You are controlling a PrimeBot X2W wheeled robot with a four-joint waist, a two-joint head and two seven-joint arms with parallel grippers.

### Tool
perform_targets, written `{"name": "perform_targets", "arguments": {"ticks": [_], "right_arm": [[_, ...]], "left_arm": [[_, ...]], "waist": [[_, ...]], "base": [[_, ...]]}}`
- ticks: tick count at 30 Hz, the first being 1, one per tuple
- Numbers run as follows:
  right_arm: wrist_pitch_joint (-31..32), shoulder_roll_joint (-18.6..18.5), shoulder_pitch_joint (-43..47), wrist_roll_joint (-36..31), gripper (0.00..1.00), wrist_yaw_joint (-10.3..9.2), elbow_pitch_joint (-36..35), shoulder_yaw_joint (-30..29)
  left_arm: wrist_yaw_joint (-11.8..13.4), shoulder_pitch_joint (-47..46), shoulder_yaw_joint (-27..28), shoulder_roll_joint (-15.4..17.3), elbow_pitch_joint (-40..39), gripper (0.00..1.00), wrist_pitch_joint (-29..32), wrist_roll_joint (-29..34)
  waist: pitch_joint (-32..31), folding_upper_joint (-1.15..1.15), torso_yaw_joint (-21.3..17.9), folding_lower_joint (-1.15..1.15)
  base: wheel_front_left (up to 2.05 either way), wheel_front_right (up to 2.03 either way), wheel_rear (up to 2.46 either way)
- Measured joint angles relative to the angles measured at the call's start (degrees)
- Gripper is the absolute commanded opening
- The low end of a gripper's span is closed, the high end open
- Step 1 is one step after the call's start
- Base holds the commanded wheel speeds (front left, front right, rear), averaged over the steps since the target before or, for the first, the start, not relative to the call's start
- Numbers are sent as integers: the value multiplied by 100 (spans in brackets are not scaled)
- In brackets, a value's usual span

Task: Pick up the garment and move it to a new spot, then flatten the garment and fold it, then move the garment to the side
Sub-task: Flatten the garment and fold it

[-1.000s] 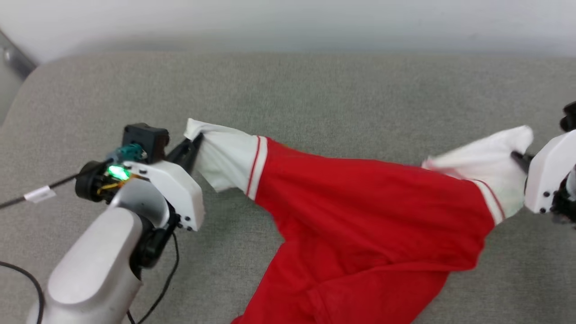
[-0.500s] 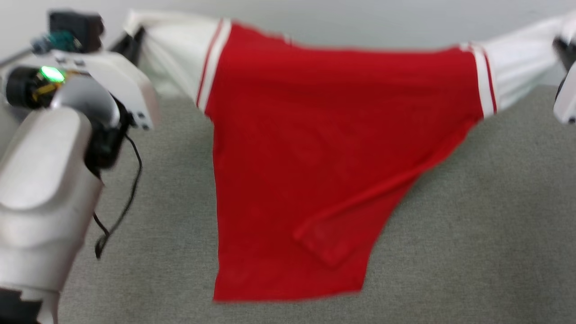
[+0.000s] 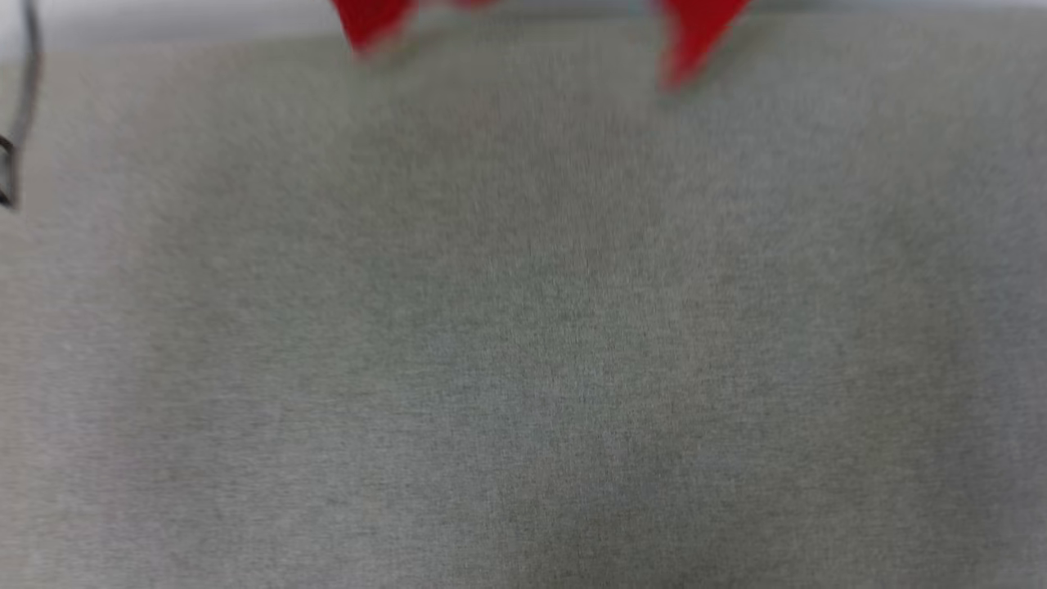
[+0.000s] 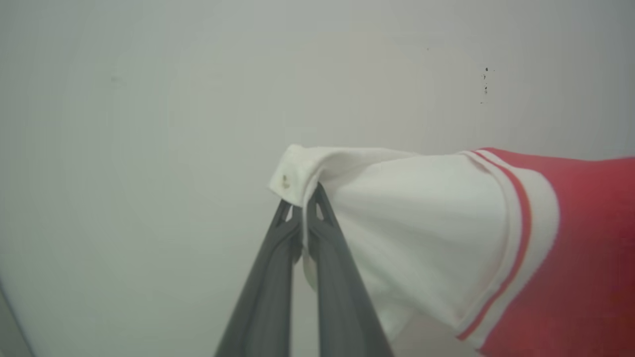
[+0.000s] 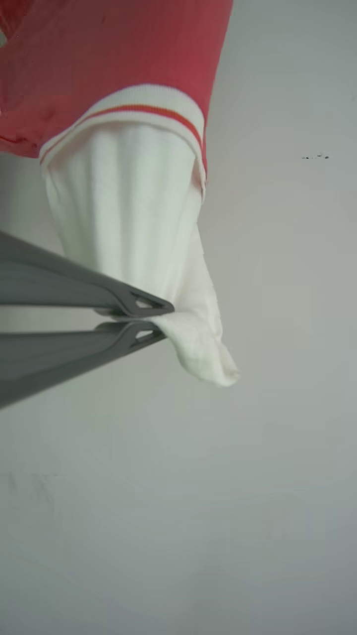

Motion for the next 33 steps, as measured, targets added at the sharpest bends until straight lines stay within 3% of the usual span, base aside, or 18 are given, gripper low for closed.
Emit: {"name": "perform_targets", "arguments": {"ticks": [8, 13, 21, 26, 33], "right_arm": [[-393, 89, -1109, -110, 0, 0, 79, 133], [-608, 240, -1361, 44, 0, -1, 334, 271], [-824, 280, -1365, 219, 0, -1, 686, 490], [-914, 213, -746, 631, 0, -1, 656, 827], [-901, 12, 1234, 1090, 0, -1, -200, 999]], "left_arm": [[-102, -992, 177, 234, 104, 0, -241, 31], [-109, -1048, 241, 209, 135, 0, -513, -48], [-189, -856, 280, 105, 250, 0, -820, -159], [-352, -218, 478, -64, 269, 0, -1036, -397], [-454, 1699, 1074, -230, -571, 0, -1082, -468]], "waist": [[1076, 0, -90, 1], [1965, 0, -124, 1], [2521, 0, -88, 1], [2346, 0, -24, 0], [1707, 0, 64, 0]], "base": [[0, 0, 0], [0, 0, 0], [0, 0, 0], [0, 0, 0], [0, 0, 0]]}}
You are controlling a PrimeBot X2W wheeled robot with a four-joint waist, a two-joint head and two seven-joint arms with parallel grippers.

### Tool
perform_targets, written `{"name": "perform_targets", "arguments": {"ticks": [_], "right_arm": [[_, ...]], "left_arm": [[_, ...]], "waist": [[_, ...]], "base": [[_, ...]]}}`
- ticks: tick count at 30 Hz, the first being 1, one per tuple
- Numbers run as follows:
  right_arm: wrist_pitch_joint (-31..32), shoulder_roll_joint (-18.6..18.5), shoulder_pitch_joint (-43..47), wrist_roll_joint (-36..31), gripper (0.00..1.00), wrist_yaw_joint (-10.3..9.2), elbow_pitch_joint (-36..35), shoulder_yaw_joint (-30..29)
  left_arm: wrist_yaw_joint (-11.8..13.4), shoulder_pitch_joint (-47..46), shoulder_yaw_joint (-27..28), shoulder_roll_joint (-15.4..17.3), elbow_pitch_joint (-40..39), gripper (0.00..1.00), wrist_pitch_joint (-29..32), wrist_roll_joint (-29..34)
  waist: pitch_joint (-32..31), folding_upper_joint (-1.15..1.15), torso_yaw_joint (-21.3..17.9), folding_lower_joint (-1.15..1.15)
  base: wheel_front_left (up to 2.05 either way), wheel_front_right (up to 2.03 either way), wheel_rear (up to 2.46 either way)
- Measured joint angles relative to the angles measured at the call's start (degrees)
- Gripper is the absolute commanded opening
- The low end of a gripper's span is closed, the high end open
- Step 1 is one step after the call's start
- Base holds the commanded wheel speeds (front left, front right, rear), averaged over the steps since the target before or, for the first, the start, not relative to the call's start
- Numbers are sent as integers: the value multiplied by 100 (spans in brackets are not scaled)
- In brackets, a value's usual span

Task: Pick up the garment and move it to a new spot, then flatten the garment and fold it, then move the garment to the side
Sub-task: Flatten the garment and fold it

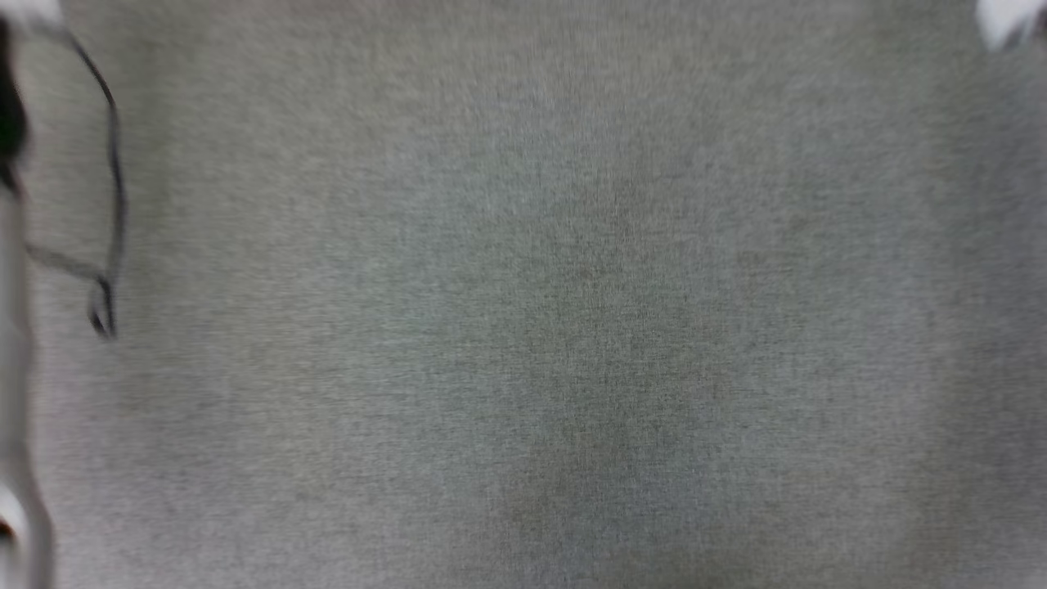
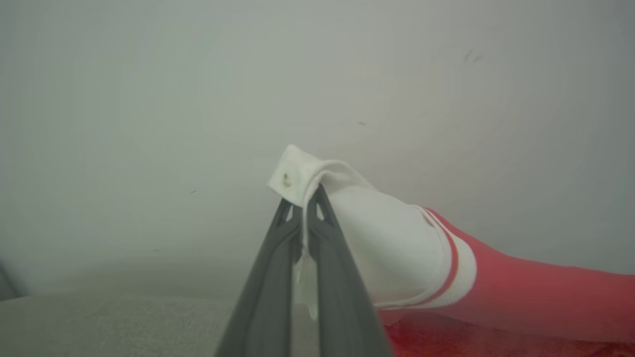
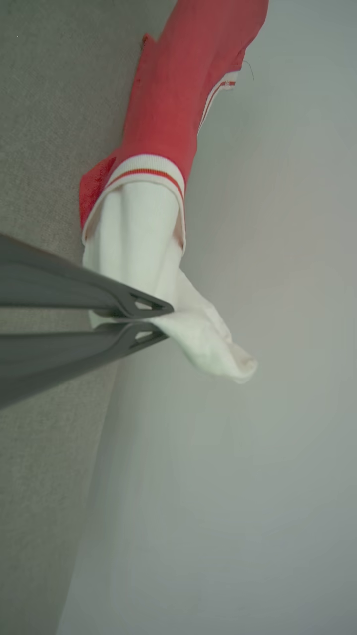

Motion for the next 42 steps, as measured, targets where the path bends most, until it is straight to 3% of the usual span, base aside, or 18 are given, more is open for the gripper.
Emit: {"name": "perform_targets", "arguments": {"ticks": [6, 12, 17, 22, 29, 31, 32, 34, 39, 42], "right_arm": [[249, -54, 2163, 259, 0, -1, -966, -205], [633, 12, 4129, 514, 0, -1, -1686, -493], [1021, 155, 5594, 691, 0, -2, -2189, -798], [1596, 448, 6965, 835, 0, -1, -2570, -1048], [2348, 761, 8338, 767, 0, -1, -2651, -1234], [2520, 786, 8496, 592, 15, -1, -2643, -1230], [2582, 827, 8547, 592, 29, -1, -2621, -1244], [2621, 883, 8629, 559, 100, -1, -2571, -1237], [2345, 976, 8438, 577, 100, -2, -2681, -1404], [2031, 979, 7859, 411, 100, -2, -2719, -1739]], "left_arm": [[53, 2169, 363, -408, -802, 0, -7, 159], [157, 3985, 294, -627, -1354, 0, -14, 305], [312, 5226, 256, -591, -1866, 0, 142, 288], [628, 6407, 270, -510, -2454, 0, 524, 190], [969, 7689, 171, -508, -2972, 0, 976, 146], [1063, 7889, 143, -512, -3041, 0, 1029, 151], [1087, 7976, 115, -524, -3067, 0, 1048, 157], [1123, 8060, 53, -558, -3129, 0, 1070, 185], [1168, 8004, -85, -654, -3270, 0, 1060, 267], [1182, 7879, -131, -684, -3348, 0, 1016, 307]], "waist": [[-803, 0, 76, 0], [-1652, 0, 139, -2], [-2284, 0, 169, -2], [-2834, 0, 165, -3], [-3430, 0, 162, -3], [-3521, 0, 174, -3], [-3549, 0, 182, -3], [-3570, 0, 221, -3], [-3557, 0, 335, -2], [-3468, 0, 369, -1]], "base": [[0, 0, 0], [0, 0, 0], [0, 0, 0], [0, 0, 0], [0, 0, 0], [0, 0, 0], [0, 0, 0], [0, 0, 0], [0, 0, 0], [0, 0, 0]]}}
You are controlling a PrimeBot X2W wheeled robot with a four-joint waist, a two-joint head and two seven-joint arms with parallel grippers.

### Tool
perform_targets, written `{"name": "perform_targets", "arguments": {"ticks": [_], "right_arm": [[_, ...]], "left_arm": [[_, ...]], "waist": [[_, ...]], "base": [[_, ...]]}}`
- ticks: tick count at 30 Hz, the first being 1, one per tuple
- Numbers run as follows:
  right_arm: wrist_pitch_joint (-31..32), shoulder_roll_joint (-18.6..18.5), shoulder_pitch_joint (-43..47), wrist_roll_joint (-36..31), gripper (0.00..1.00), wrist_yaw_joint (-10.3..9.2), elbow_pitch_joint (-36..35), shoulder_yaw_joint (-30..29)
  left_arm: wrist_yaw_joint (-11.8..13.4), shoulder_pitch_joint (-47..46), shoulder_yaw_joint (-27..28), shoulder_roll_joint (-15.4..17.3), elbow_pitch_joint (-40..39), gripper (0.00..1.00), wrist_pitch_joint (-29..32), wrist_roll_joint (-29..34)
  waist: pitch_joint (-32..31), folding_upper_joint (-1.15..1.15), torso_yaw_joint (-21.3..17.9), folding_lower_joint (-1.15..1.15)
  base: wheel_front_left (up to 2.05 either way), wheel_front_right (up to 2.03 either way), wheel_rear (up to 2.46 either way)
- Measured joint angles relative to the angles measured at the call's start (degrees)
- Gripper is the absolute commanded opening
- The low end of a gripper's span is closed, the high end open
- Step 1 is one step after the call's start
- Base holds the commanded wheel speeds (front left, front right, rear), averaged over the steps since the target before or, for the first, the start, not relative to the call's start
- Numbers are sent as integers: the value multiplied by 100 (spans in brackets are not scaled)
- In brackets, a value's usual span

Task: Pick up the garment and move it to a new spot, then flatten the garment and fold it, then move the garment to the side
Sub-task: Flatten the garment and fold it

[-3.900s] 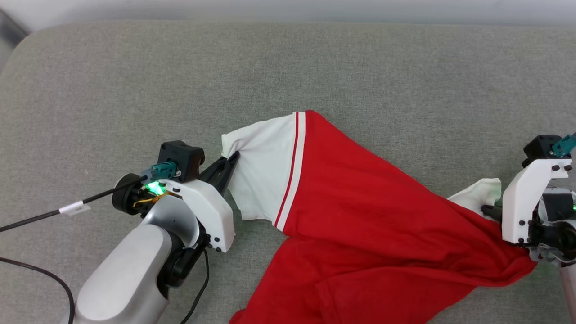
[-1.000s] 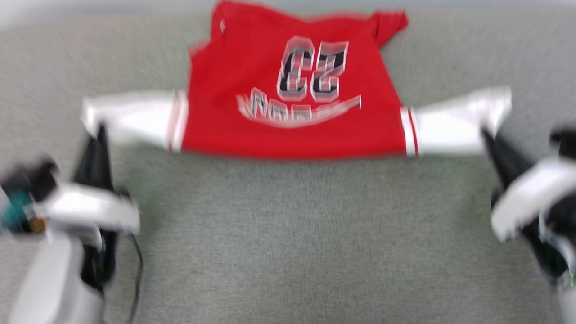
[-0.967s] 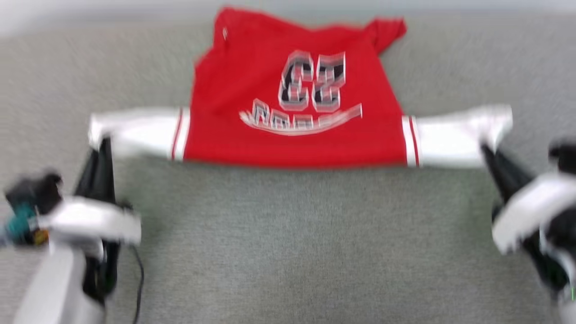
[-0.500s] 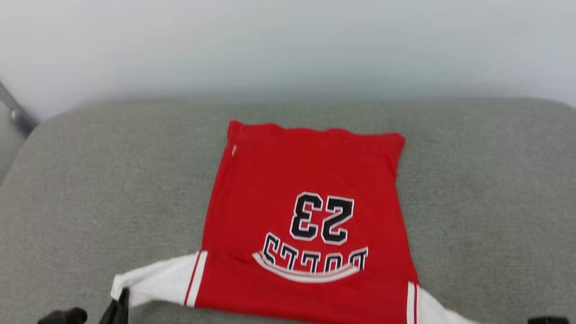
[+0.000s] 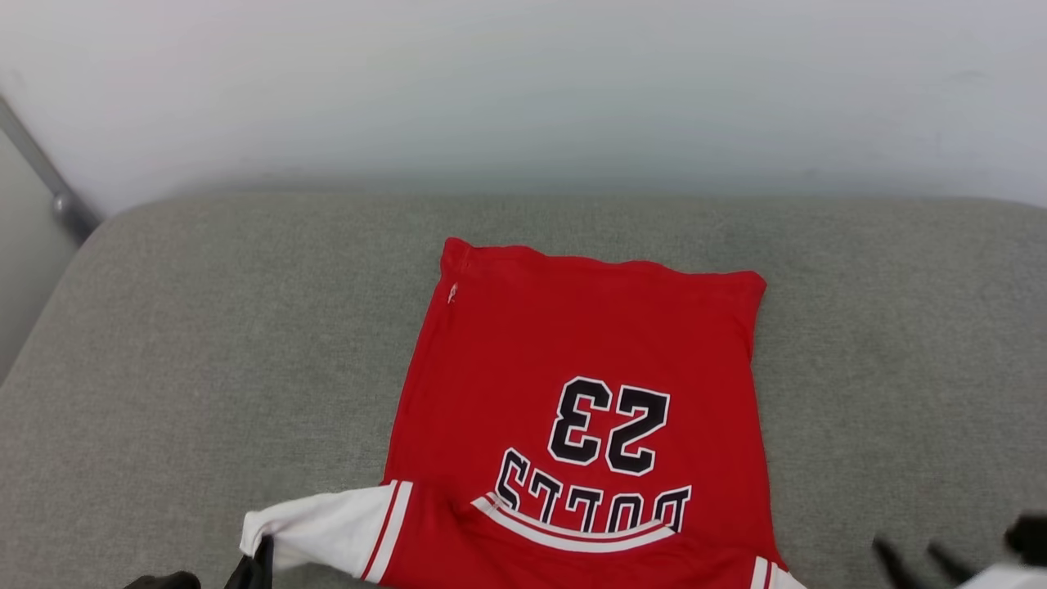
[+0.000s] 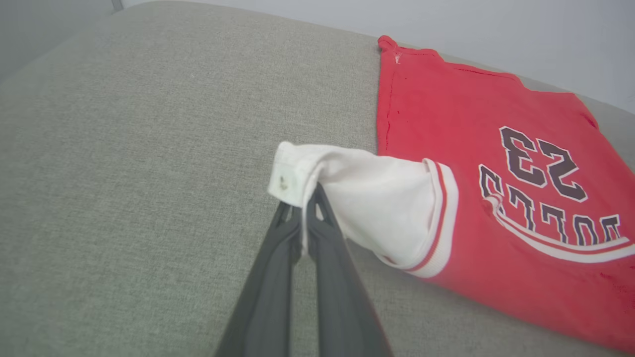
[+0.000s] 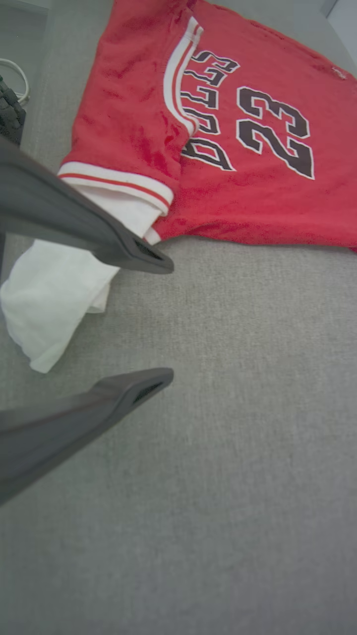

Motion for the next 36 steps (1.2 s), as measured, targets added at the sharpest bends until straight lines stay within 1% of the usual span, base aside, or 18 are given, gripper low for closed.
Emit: {"name": "perform_targets", "arguments": {"ticks": [2, 5, 8, 12, 16, 19, 21, 26, 27, 30, 31, 32, 33, 34, 36], "right_arm": [[-209, 66, -539, -73, 100, 0, 58, -255], [-339, 60, -1417, -202, 100, 0, 431, -499], [-311, -55, -2330, -252, 100, 0, 1021, -592], [-13, -244, -3489, -212, 100, -1, 1861, -657], [612, -397, -4490, -274, 100, 0, 2514, -644], [1252, -447, -5096, -416, 100, 0, 2913, -677], [1574, -475, -5409, -515, 100, 0, 3065, -688], [2248, -439, -5881, -757, 100, 0, 3373, -789], [2616, -423, -6048, -914, 100, 0, 3481, -858], [2880, -408, -6110, -990, 100, 0, 3515, -922], [2944, -392, -6112, -978, 98, 0, 3519, -948], [2976, -375, -6111, -960, 44, 0, 3523, -976], [3018, -357, -6105, -961, 10, 0, 3528, -989], [3042, -348, -6091, -961, 0, 0, 3537, -999], [3071, -323, -6047, -948, 0, 0, 3529, -994]], "left_arm": [[11, -129, -26, -26, -58, 0, -56, 63], [-8, -408, -87, -86, -148, 0, -141, 125], [-87, -714, -186, -157, -208, 0, -259, 171], [-231, -1176, -290, -260, -255, 0, -435, 243], [-383, -1529, -438, -361, -247, 0, -556, 297], [-519, -1788, -575, -379, -163, 0, -608, 363], [-581, -1923, -622, -400, -85, 0, -653, 403], [-666, -2157, -676, -476, 58, 0, -733, 410], [-711, -2244, -702, -528, 168, 0, -775, 402], [-750, -2278, -721, -547, 265, 0, -811, 397], [-759, -2290, -728, -552, 300, 0, -816, 397], [-766, -2307, -732, -563, 331, 0, -825, 393], [-776, -2323, -733, -570, 349, 0, -833, 392], [-778, -2338, -735, -572, 375, 0, -842, 392], [-779, -2342, -743, -575, 416, 0, -854, 386]], "waist": [[97, 0, 25, 0], [300, 0, 91, 1], [546, 0, 193, 1], [915, 0, 398, 2], [1295, 0, 639, 2], [1576, 0, 815, 2], [1751, 0, 930, 2], [2108, 0, 1173, 2], [2237, 0, 1273, 2], [2286, 0, 1318, 2], [2282, 0, 1318, 1], [2266, 0, 1318, 1], [2247, 0, 1318, 1], [2226, 0, 1316, 1], [2167, 0, 1312, 1]], "base": [[0, 0, 0], [0, 0, 0], [0, 0, 0], [0, 0, 0], [0, 0, 0], [0, 0, 0], [0, 0, 0], [0, 0, 0], [0, 0, 0], [0, 0, 0], [0, 0, 0], [0, 0, 0], [0, 0, 0], [0, 0, 0], [0, 0, 0]]}}
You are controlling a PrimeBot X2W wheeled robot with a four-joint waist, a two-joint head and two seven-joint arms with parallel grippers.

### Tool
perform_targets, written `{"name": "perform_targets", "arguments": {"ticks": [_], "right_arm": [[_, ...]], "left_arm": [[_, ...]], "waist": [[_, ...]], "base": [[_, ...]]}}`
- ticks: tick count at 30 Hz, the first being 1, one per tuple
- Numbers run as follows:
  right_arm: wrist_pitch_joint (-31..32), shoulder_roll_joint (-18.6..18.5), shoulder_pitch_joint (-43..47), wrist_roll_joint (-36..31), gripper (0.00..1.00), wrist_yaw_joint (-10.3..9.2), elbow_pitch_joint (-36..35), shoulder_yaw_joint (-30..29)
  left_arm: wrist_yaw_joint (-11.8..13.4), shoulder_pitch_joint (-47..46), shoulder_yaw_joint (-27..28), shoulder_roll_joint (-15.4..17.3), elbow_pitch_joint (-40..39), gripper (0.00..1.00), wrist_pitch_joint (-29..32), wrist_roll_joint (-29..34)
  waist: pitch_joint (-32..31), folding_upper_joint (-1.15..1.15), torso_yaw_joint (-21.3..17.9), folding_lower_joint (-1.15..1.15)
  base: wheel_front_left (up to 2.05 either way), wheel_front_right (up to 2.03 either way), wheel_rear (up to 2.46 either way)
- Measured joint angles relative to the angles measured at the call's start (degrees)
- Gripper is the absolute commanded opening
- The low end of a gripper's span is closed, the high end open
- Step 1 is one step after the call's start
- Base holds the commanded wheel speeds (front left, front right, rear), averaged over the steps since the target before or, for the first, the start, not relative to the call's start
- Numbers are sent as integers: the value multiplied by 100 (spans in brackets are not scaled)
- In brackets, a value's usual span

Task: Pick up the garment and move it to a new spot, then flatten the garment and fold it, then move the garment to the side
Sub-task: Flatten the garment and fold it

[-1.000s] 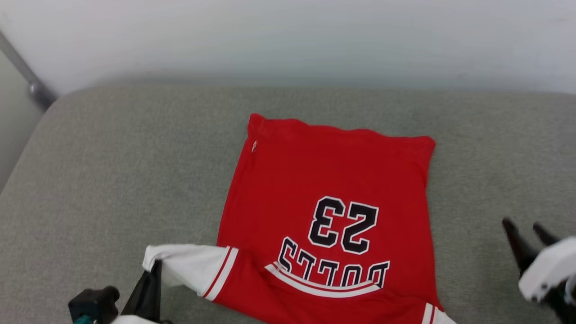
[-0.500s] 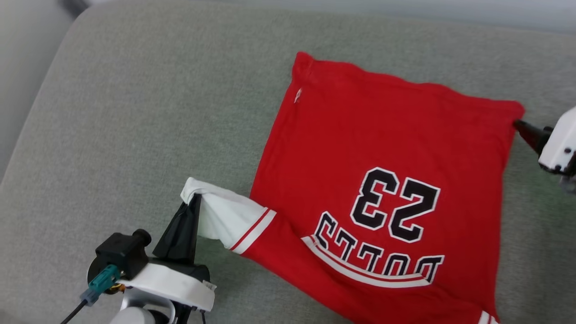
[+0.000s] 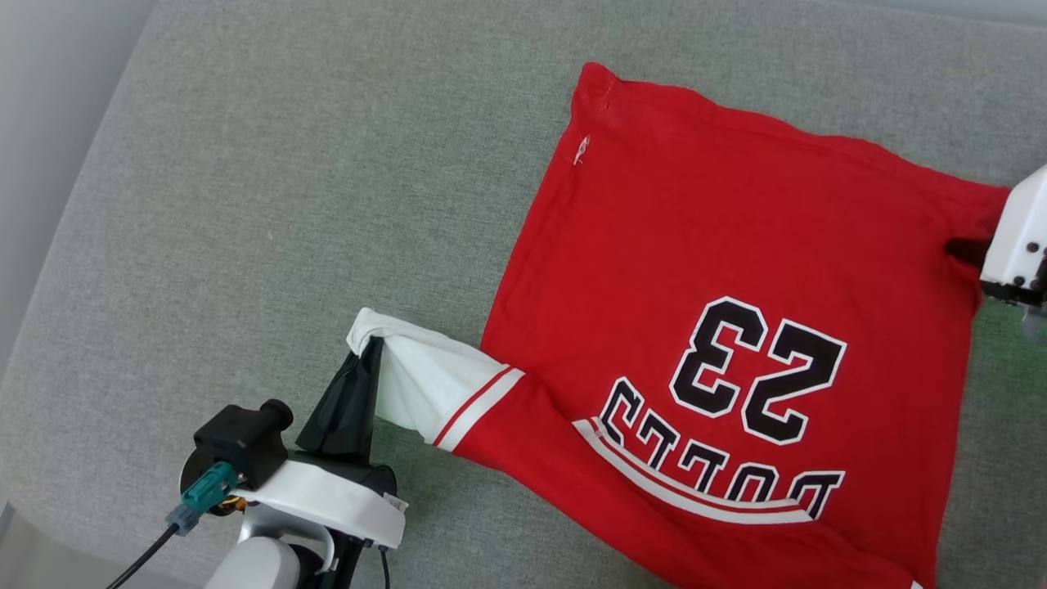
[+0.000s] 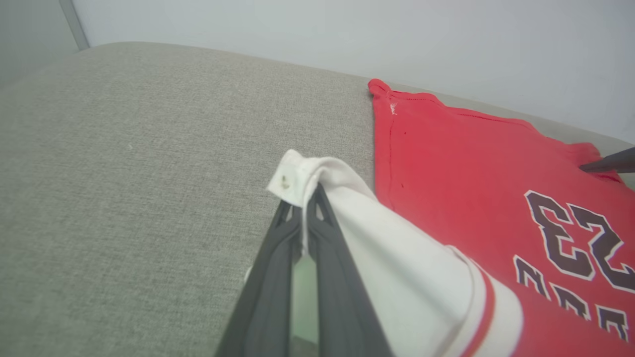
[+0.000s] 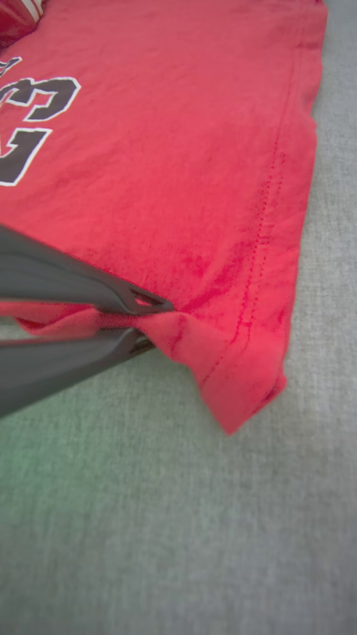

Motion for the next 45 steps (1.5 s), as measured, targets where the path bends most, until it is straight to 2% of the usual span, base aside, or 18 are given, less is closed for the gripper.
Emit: {"name": "perform_targets", "arguments": {"ticks": [4, 9, 12, 13, 14, 18, 23, 29, 30, 32, 33, 35, 38, 45], "right_arm": [[-127, -25, 103, 46, 0, 0, -134, 193], [-321, -399, 331, 113, 0, 0, -547, 559], [-330, -644, 658, 272, 0, 0, -882, 670], [-310, -715, 809, 327, 0, 0, -1001, 697], [-186, -898, 1391, 566, 0, 0, -1408, 767], [44, -1129, 2477, 731, 0, 0, -2013, 613], [175, -1014, 3898, 895, 0, 0, -2594, 313], [130, -299, 5337, 939, 0, 0, -2805, 193], [83, -167, 5530, 936, 9, 0, -2805, 172], [36, 43, 5834, 869, 45, 0, -2795, 171], [24, 113, 5973, 845, 100, 0, -2797, 209], [-243, 283, 6105, 879, 100, 0, -2858, 215], [-786, 287, 6057, 832, 100, 0, -3021, 226], [-2663, 177, 5188, 677, 100, 0, -2988, 326]], "left_arm": [[-3, 7, 14, -3, 112, 0, -1, -92], [7, 207, 59, 65, 231, 0, 52, -170], [108, 360, 87, 142, 240, 0, 100, -149], [153, 418, 109, 159, 233, 0, 116, -152], [247, 598, 138, 187, 203, 0, 211, -209], [347, 861, 197, 254, 177, 0, 287, -257], [420, 1117, 246, 342, 136, 0, 374, -343], [475, 1205, 264, 464, 85, 0, 460, -338], [481, 1209, 230, 506, 82, 0, 501, -285], [511, 1218, 215, 560, 77, 0, 525, -233], [526, 1220, 209, 559, 63, 0, 559, -241], [564, 1245, 189, 584, 14, 0, 609, -227], [606, 1248, 193, 619, -19, 0, 626, -198], [622, 1179, 185, 637, -118, 0, 651, -192]], "waist": [[-159, 0, -19, 0], [-508, 0, -85, 0], [-781, 0, -158, 0], [-880, 0, -190, -1], [-1171, 0, -312, -1], [-1516, 0, -550, -2], [-1818, 0, -963, -2], [-2061, 0, -1385, -2], [-2091, 0, -1434, -2], [-2136, 0, -1507, -2], [-2149, 0, -1538, -2], [-2142, 0, -1612, -2], [-2114, 0, -1655, -2], [-1922, 0, -1667, -2]], "base": [[0, 0, 0], [0, 0, 0], [0, 0, 0], [0, 0, 0], [0, 0, 0], [0, 0, 0], [0, 0, 0], [0, 0, 0], [0, 0, 0], [0, 0, 0], [0, 0, 0], [0, 0, 0], [0, 0, 0], [0, 0, 0]]}}
